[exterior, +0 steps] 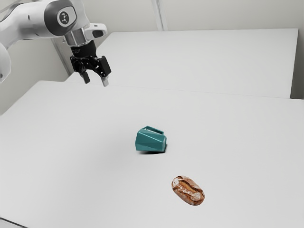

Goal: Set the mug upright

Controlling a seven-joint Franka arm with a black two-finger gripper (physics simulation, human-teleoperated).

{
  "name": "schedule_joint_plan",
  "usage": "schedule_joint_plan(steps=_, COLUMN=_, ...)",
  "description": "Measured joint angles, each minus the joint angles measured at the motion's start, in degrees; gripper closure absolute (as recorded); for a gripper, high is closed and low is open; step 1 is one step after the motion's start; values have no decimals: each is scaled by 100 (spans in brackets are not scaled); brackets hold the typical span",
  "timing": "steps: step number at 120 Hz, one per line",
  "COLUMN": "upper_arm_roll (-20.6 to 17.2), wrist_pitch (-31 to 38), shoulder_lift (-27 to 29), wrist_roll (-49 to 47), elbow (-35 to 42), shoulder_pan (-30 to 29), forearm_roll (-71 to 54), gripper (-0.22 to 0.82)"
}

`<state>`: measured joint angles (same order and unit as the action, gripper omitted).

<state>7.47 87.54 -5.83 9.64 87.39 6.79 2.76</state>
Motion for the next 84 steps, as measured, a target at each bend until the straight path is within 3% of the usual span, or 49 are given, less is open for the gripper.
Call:
schedule_joint_plan(steps=48, upper_arm_roll=-25, wrist_pitch=20, shoulder_lift=30, wrist_roll=-38, elbow=102, shoulder_pan=-9, forearm_roll=159, gripper=0)
schedule_joint_plan(steps=84, upper_arm_roll=11, wrist_pitch=305, shoulder_lift=413, wrist_roll=-11, elbow=1220, shoulder_pan=-293, forearm_roll=1694, gripper=0)
